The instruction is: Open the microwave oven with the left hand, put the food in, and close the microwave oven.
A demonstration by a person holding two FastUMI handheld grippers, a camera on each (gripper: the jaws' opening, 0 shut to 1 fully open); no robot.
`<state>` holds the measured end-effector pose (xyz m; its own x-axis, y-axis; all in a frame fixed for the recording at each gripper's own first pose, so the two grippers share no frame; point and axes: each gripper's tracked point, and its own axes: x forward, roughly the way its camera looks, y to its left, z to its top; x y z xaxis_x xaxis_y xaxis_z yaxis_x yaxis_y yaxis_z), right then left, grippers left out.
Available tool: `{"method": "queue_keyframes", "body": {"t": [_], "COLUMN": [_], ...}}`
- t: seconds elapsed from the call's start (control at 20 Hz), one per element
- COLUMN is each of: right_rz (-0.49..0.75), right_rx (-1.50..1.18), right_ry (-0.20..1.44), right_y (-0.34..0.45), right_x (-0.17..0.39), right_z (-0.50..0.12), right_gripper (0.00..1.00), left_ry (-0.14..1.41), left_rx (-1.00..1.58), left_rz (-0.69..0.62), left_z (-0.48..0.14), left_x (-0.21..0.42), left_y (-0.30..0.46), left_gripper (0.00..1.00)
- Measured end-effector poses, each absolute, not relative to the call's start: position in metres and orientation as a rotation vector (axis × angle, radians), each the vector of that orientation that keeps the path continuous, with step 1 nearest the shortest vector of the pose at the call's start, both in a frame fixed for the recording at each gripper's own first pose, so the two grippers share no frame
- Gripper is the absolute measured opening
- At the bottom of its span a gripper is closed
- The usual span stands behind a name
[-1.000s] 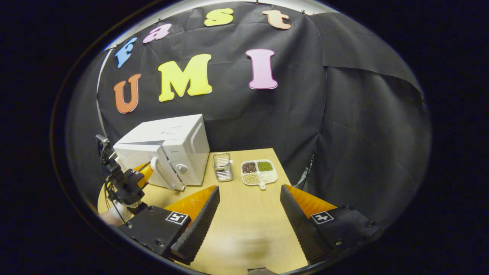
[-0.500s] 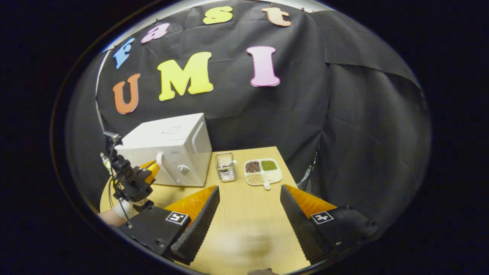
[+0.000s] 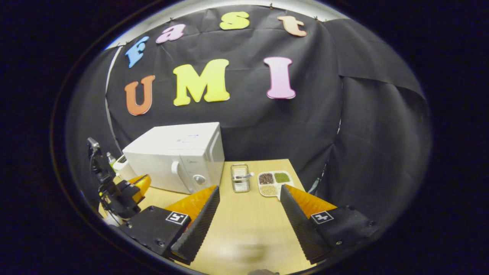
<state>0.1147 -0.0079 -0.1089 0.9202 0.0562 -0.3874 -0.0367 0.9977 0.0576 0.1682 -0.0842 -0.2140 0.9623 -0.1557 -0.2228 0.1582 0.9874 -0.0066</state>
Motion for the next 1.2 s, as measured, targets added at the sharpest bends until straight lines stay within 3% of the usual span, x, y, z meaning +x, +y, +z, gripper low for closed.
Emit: {"method": "queue_keyframes", "body": {"t": [0.05, 0.1, 0.2, 0.25, 0.3, 0.5, 0.55, 0.6, 0.85, 1.1, 1.15, 1.2], "right_rz": [0.061, 0.078, 0.112, 0.123, 0.131, 0.16, 0.162, 0.162, 0.138, 0.078, 0.072, 0.071], "right_rx": [0.037, 0.032, 0.035, 0.035, 0.031, 0.011, 0.018, 0.024, 0.053, 0.055, 0.048, 0.049], "right_ry": [0.378, 0.356, 0.315, 0.296, 0.274, 0.207, 0.2, 0.195, 0.154, 0.091, 0.096, 0.094], "right_y": [0.003, 0.014, 0.038, 0.047, 0.054, 0.079, 0.083, 0.085, 0.075, 0.049, 0.048, 0.047], "right_x": [0.116, 0.116, 0.112, 0.11, 0.107, 0.091, 0.087, 0.083, 0.068, 0.061, 0.059, 0.058], "right_z": [-0.103, -0.097, -0.082, -0.076, -0.067, -0.04, -0.036, -0.032, -0.001, 0.027, 0.025, 0.026], "right_gripper": [1.0, 1.0, 1.0, 0.93, 1.0, 1.0, 0.93, 0.92, 0.92, 0.92, 1.0, 0.92], "left_ry": [0.254, 0.265, 0.266, 0.257, 0.241, 0.134, 0.108, 0.083, -0.013, -0.056, -0.054, -0.044], "left_rx": [0.014, 0.015, 0.015, 0.014, 0.02, 0.036, 0.033, 0.038, 0.035, -0.038, -0.043, -0.05], "left_rz": [-0.152, -0.138, -0.118, -0.118, -0.103, -0.065, -0.07, -0.067, -0.06, -0.029, -0.027, -0.032], "left_z": [-0.212, -0.207, -0.192, -0.181, -0.168, -0.098, -0.079, -0.063, 0.007, 0.038, 0.038, 0.036], "left_x": [0.149, 0.136, 0.109, 0.098, 0.087, 0.057, 0.051, 0.045, 0.027, 0.028, 0.03, 0.032], "left_y": [-0.076, -0.067, -0.049, -0.044, -0.034, -0.004, -0.001, 0.005, 0.018, 0.026, 0.026, 0.025], "left_gripper": [0.0, 0.36, 0.84, 0.96, 0.96, 0.96, 0.96, 0.96, 0.96, 0.95, 0.96, 0.96]}}
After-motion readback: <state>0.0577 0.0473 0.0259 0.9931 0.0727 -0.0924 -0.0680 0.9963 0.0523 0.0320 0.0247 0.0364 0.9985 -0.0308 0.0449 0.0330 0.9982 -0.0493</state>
